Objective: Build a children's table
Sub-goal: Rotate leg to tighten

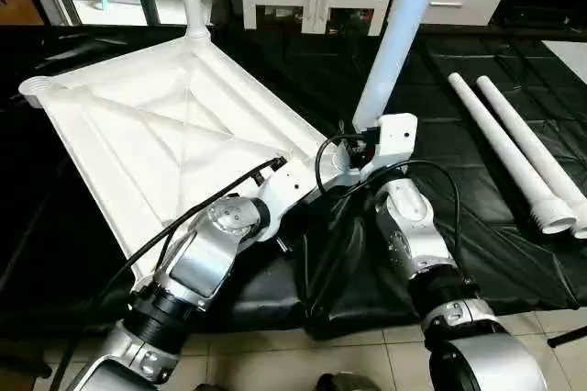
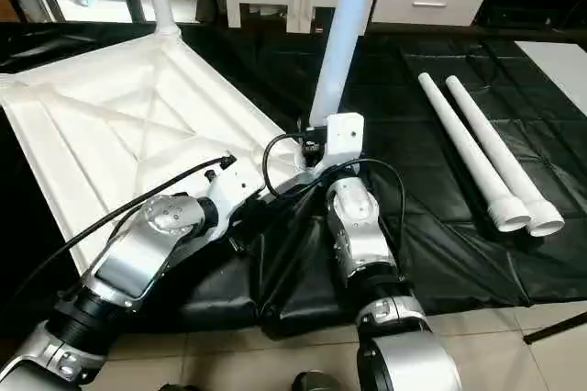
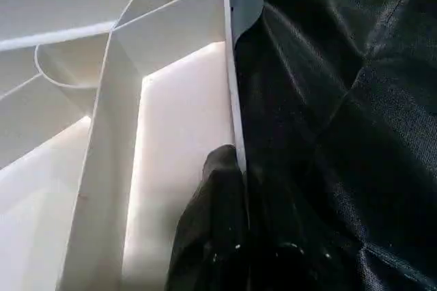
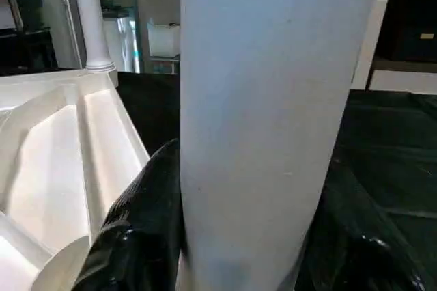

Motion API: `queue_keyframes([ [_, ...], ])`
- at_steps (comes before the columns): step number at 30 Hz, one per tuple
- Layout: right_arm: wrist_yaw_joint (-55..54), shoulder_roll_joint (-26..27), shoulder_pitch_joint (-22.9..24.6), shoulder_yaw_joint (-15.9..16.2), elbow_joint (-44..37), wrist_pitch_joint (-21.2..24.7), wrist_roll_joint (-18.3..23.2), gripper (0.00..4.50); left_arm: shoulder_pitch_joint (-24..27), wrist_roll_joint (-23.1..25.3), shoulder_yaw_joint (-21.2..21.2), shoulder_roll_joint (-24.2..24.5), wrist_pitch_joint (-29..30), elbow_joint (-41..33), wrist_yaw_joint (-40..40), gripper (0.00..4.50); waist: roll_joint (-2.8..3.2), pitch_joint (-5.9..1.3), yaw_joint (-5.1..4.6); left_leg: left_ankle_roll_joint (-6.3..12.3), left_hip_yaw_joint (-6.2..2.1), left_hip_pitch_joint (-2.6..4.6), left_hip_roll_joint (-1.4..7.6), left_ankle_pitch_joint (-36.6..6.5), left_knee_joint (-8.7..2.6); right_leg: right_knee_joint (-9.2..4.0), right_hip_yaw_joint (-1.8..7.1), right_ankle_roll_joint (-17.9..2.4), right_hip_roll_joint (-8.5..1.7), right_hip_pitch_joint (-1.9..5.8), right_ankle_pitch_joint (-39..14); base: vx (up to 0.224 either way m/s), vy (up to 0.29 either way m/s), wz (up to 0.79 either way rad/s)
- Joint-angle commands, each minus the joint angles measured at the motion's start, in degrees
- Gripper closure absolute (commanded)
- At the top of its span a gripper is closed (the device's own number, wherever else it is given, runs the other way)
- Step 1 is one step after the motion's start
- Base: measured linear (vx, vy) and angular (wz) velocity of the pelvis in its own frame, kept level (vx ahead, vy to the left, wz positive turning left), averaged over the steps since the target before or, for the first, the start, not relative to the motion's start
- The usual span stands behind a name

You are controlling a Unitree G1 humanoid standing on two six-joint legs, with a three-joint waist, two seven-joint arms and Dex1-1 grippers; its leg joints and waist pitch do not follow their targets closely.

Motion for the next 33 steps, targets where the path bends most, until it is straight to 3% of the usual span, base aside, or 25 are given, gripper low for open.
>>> queue_keyframes([
  [1, 0.47, -1.03, 4.22, -0.90, 8.71, 4.77, -0.42, 2.66, 0.23, 0.78, -0.18, 1.57, -1.40, 0.59, 0.25, 4.50, 0.86, -2.22, -0.35, -0.25, -0.25, 0.13, 1.79, -20.60, -4.43, -5.13, 1.71, -8.76, -2.61, 0.87, -19.04, 0.000, 0.000, 0.00],
  [5, 2.23, -1.42, 4.13, 0.49, 8.33, 3.75, -1.37, 2.66, 0.40, 0.55, -0.32, 1.83, -1.62, 0.46, -0.10, 4.50, 0.83, -2.29, -0.37, -0.22, -0.10, 0.09, 1.79, -18.97, -4.39, -4.84, 1.74, -9.86, -2.41, 1.18, -15.96, 0.000, 0.000, 0.00],
  [7, 3.22, -1.59, 4.12, 1.03, 8.15, 2.81, -1.78, 2.66, 0.42, 0.48, -0.39, 1.97, -1.80, 0.42, -0.22, 4.50, 0.60, -2.29, -0.43, -0.04, -0.03, 0.13, 1.77, -19.36, -4.35, -4.94, 1.77, -9.82, -2.42, 1.16, -16.94, 0.000, 0.000, 0.00],
  [12, 7.91, -2.31, 4.28, 2.99, 7.45, -0.20, -3.37, 2.66, 0.54, 0.17, -0.43, 2.88, -2.53, 0.23, -0.96, 4.50, 0.67, -2.47, -0.26, 0.39, 0.05, 0.08, 1.83, -17.71, -4.15, -4.82, 1.85, -10.40, -2.53, 1.36, -15.60, 0.000, 0.000, 0.00],
  [14, 8.29, -2.43, 4.42, 2.87, 7.29, 0.08, -3.18, 2.66, 0.52, 0.03, -0.44, 3.18, -2.62, 0.24, -1.12, 4.50, 0.71, -2.53, -0.31, 0.67, 0.06, -0.16, 1.81, -15.81, -4.14, -4.55, 1.82, -11.04, -2.46, 1.68, -13.58, 0.000, 0.000, 0.00],
  [17, 8.34, -2.74, 4.45, 2.59, 7.53, 0.44, -3.01, 2.66, 0.40, -0.10, -0.47, 3.43, -2.72, 0.32, -1.23, 4.50, 0.91, -2.70, -0.37, 1.04, 0.23, 0.06, 1.90, -13.25, -3.97, -4.07, 1.74, -12.78, -2.30, 1.95, -8.63, 0.000, 0.000, 0.00],
  [20, 8.23, -2.90, 4.43, 2.20, 7.73, 0.92, -2.68, 2.66, 0.31, -0.13, -0.49, 3.51, -2.76, 0.38, -1.30, 4.50, 0.97, -2.64, -0.40, 1.15, 0.31, 0.20, 1.96, -13.74, -3.98, -4.05, 1.72, -13.38, -2.31, 1.94, -8.62, 0.000, 0.000, 0.00],
  [25, 9.31, -2.32, 3.86, -0.91, 8.97, 5.29, 0.96, 2.66, 0.15, -0.43, -0.62, 3.83, -3.21, 0.67, -1.33, 4.50, 1.03, -2.60, -0.40, 1.05, 0.33, 0.36, 2.01, -15.74, -4.01, -4.24, 1.78, -13.11, -2.31, 1.84, -10.95, 0.000, 0.000, 0.00],
  [33, 17.93, -4.39, 3.47, -0.07, 9.92, 10.69, 1.72, 2.66, 0.45, -0.64, -0.42, 5.23, -4.52, 0.74, -2.40, 4.50, 1.03, -2.86, -0.30, 1.22, 0.37, 0.29, 2.00, -13.76, -3.77, -4.06, 1.77, -14.07, -2.38, 2.21, -9.79, 0.000, 0.000, 0.00],
])
